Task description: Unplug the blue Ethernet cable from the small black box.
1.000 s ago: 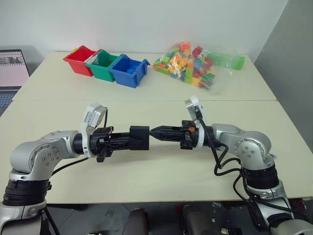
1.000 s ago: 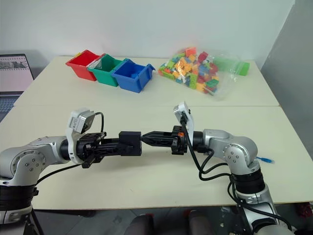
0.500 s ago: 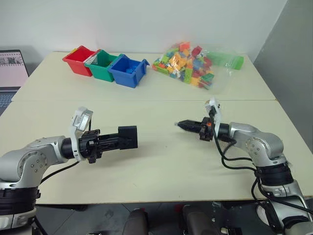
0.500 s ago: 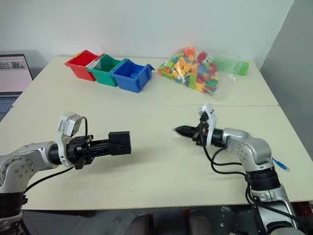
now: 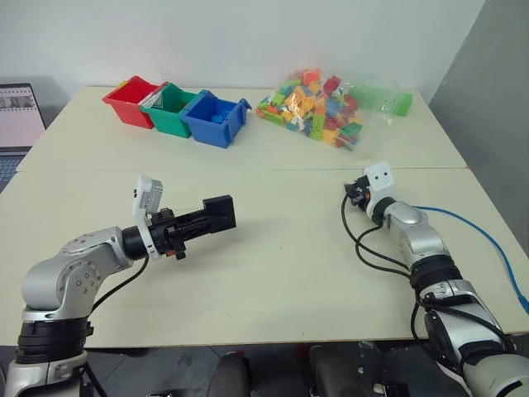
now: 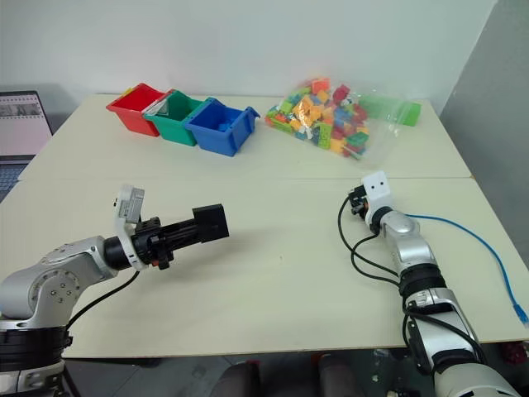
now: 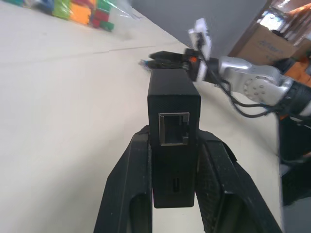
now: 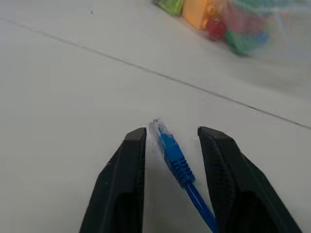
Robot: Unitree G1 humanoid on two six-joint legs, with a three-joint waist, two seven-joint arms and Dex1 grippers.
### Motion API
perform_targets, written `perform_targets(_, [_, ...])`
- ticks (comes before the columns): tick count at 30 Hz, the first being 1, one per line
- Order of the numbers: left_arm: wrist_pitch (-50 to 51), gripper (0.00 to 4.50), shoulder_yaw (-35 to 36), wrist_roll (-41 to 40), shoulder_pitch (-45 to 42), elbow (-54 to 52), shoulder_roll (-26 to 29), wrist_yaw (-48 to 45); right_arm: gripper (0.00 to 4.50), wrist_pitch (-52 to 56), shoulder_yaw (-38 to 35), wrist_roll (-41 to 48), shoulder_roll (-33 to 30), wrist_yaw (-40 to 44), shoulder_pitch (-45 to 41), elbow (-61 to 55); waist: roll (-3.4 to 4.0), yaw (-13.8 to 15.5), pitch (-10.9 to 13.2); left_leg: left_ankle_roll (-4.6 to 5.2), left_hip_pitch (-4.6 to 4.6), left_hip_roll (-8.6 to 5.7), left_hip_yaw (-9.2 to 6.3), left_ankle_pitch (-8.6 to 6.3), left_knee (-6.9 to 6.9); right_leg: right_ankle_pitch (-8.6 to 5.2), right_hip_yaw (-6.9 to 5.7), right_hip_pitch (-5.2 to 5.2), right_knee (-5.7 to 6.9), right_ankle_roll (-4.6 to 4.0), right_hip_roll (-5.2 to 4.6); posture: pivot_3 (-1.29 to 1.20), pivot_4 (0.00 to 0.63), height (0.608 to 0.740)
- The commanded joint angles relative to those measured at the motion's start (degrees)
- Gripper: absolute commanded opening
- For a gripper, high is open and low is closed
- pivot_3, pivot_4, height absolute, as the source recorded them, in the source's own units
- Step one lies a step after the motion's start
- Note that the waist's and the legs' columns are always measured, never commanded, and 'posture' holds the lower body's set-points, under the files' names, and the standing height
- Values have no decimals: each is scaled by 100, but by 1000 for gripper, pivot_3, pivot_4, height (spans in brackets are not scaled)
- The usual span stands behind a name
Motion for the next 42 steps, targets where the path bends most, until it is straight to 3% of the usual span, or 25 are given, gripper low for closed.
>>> perform_targets(1, [-1138, 793, -18, 968, -444, 480, -411, 956, 2654, 199, -24, 615, -132, 1163, 281, -1598, 0, 23, 0, 0, 1, -1, -1, 0, 1, 0, -1, 1, 1, 0, 0, 0, 150, 740])
perform_targets(4, [-2438, 793, -62, 1815, -772, 1280, -731, 1461, 2654, 761, 325, 884, -340, 1886, 664, -2985, 0, 77, 0, 0, 4, 2, -10, 0, 3, 1, -8, 6, 4, 1, 3, 0, 150, 740])
perform_targets(11, [-4341, 793, -146, 2924, -1387, 3293, -1267, 2409, 2654, 1812, 778, 920, -340, 2050, 799, -4451, -1, 125, -1, 0, 2, -2, -5, 0, 7, 2, -8, 7, 2, 3, -1, 0, 150, 740])
perform_targets(13, [-4546, 1506, -145, 3020, -1582, 3969, -1438, 2578, 2712, 2082, 912, 927, -288, 2040, 763, -4695, -3, 134, -2, 0, 1, -4, -6, 0, 8, 3, -8, 7, 2, 5, -1, 0, 150, 740])
perform_targets(20, [-4950, 2894, -201, 3154, -1780, 5140, -1607, 2492, 2712, 2451, 1054, 819, -261, 1971, 782, -4979, -4, 135, -3, 0, -2, -6, -8, 0, 9, 4, -14, 7, 2, 6, -1, 0, 150, 740])
perform_targets(28, [-4817, 4491, 16, 2899, -1414, 4765, -1535, 2278, 2712, 2530, 1050, 783, -264, 1931, 767, -5007, -4, 116, -3, 0, 0, -4, -8, 1, 9, 4, -13, 7, 5, 6, 0, 0, 150, 740])
perform_targets(37, [-4116, 4491, 180, 2669, -328, 2927, -1278, 2255, 2712, 2472, 1011, 774, -302, 1987, 740, -4936, -4, 102, -3, 0, 3, 0, -8, 1, 9, 4, -11, 8, 7, 5, 0, 0, 150, 740])
perform_targets(42, [-3141, 4491, 82, 2756, 220, 1607, -782, 2250, 2712, 2460, 927, 790, -487, 2085, 795, -4995, -6, 120, -4, 0, 3, 1, -13, 1, 9, 4, -14, 8, 9, 5, 0, 0, 150, 740])
